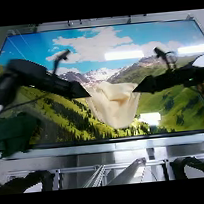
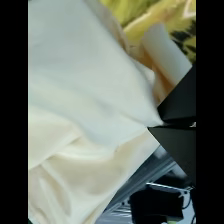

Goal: Fold the shirts.

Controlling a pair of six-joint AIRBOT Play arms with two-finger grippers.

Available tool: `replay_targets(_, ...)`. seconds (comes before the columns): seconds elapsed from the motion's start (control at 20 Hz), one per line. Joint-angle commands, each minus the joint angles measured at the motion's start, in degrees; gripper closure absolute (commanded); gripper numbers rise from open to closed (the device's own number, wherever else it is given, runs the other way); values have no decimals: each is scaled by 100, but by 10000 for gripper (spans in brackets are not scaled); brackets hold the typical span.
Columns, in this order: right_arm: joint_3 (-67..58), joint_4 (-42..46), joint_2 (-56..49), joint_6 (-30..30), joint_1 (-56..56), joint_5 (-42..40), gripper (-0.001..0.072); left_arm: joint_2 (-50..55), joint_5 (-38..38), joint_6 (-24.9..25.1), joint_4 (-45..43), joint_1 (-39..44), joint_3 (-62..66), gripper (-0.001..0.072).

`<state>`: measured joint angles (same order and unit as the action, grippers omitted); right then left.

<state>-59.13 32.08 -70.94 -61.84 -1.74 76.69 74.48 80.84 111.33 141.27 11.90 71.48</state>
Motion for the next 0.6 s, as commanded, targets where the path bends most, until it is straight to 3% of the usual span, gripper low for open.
replay_targets(0.0, -579, -68, 1001, 42, -459, -42, 689, -1051, 494, -321, 15, -706, 708, 700)
replay_targets(0.25, -914, -389, 2966, -55, -1755, -1775, 688, -2271, 638, -407, -605, -2072, 1749, 693)
replay_targets(0.4, -914, -516, 3591, -109, -2100, -1749, 689, -2874, 629, -448, -616, -2793, 1867, 689)
replay_targets(0.55, -911, -640, 3766, 39, -2076, -1794, 688, -3276, 407, -315, -638, -2942, 1853, 686)
